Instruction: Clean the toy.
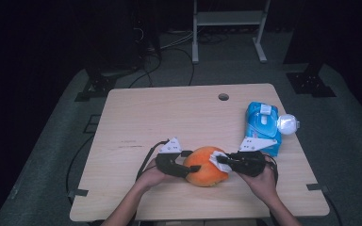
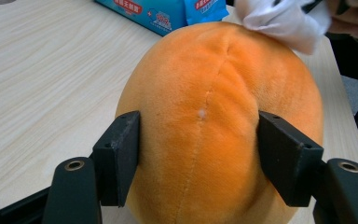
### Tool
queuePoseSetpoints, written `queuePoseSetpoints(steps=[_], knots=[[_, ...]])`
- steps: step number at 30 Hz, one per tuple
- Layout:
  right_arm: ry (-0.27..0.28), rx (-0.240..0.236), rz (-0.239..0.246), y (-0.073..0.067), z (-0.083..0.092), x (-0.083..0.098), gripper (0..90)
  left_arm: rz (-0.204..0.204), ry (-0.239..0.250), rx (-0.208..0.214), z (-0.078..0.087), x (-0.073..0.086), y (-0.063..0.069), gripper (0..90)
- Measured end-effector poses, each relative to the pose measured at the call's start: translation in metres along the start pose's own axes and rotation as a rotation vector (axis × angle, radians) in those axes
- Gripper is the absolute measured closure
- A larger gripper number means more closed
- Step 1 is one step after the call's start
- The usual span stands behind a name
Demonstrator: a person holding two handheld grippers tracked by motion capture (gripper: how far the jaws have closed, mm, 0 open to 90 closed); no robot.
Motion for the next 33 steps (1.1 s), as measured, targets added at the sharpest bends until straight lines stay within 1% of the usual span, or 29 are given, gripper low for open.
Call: queuePoseSetpoints(steps=[1,3,4,5,6,8,9,10,11,14,15,17,18,22,25,26,27,28,29,30,31,32,33], knots=[[0.000,-0.002,-0.015,0.003,0.000,0.002,83.0,0.000,0.000,0.000,0.000,0.000,0.000,33.6],[-0.006,0.014,-0.038,0.012,0.001,0.008,83.0,-0.002,0.011,0.006,-0.002,0.000,0.001,33.5],[-0.006,0.017,-0.063,0.018,0.002,0.011,83.0,-0.002,0.011,0.006,-0.002,0.000,0.001,33.5],[-0.006,0.017,-0.063,0.018,0.002,0.011,83.0,-0.008,0.011,0.008,-0.002,0.000,0.001,33.5],[-0.009,0.021,-0.087,0.024,0.003,0.015,83.1,-0.022,0.014,0.013,-0.003,-0.001,0.005,33.3],[-0.009,0.032,-0.097,0.028,0.002,0.016,83.1,-0.052,0.013,0.019,-0.004,-0.002,0.009,33.3],[-0.009,0.032,-0.097,0.028,0.002,0.016,83.1,-0.052,0.013,0.019,-0.004,-0.002,0.009,33.3],[-0.006,0.042,-0.102,0.031,0.001,0.015,83.1,-0.064,0.012,0.020,-0.004,-0.003,0.011,33.2],[-0.006,0.042,-0.102,0.031,0.001,0.015,83.1,-0.077,0.009,0.021,-0.005,-0.003,0.013,33.2],[0.000,0.048,-0.108,0.034,0.000,0.014,83.0,-0.080,0.013,0.024,-0.005,-0.003,0.014,32.0],[0.010,0.037,-0.126,0.035,-0.001,0.015,83.1,-0.070,0.011,0.018,-0.005,-0.003,0.013,31.4],[0.011,0.037,-0.125,0.034,0.000,0.014,83.0,-0.062,0.011,0.013,-0.005,-0.003,0.012,30.7],[0.025,0.030,-0.109,0.028,0.003,0.011,83.0,-0.047,0.009,0.009,-0.005,-0.003,0.010,30.5],[0.040,-0.002,-0.061,0.011,0.003,0.003,82.9,-0.033,0.013,0.010,-0.004,-0.001,0.007,30.2],[0.031,0.002,-0.049,0.011,0.002,0.003,82.8,-0.026,0.014,0.008,-0.004,-0.001,0.006,30.1],[0.028,0.009,-0.065,0.015,0.003,0.006,82.8,-0.015,0.015,0.000,-0.004,-0.001,0.005,29.9],[0.028,0.009,-0.065,0.015,0.003,0.006,82.8,-0.015,0.015,0.000,-0.004,-0.001,0.005,29.7],[0.007,0.030,-0.078,0.021,0.005,0.011,82.9,0.001,0.015,-0.006,-0.003,-0.001,0.002,29.7],[0.007,0.030,-0.078,0.021,0.005,0.011,82.9,0.001,0.015,-0.006,-0.003,-0.001,0.002,29.7],[-0.010,0.031,-0.095,0.024,0.007,0.017,82.9,0.023,0.016,-0.008,-0.002,0.000,-0.002,29.7],[-0.010,0.031,-0.095,0.024,0.007,0.017,82.9,0.023,0.016,-0.008,-0.002,0.000,-0.002,29.7],[-0.019,0.023,-0.094,0.022,0.008,0.018,83.0,0.034,0.018,-0.005,-0.002,0.000,-0.002,29.6],[-0.019,0.023,-0.094,0.022,0.008,0.018,83.0,0.033,0.017,-0.007,-0.002,0.000,-0.002,29.6]])
Point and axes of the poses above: each handheld gripper's, and its own axes: z roughly backward along the jaws, x roughly out of its underside, y roughly to its right, the point moved 5 cm from there along -z, roughly forward along the jaws, and after that the axes turned 2 degrees about -x, right-handed, at the moved point
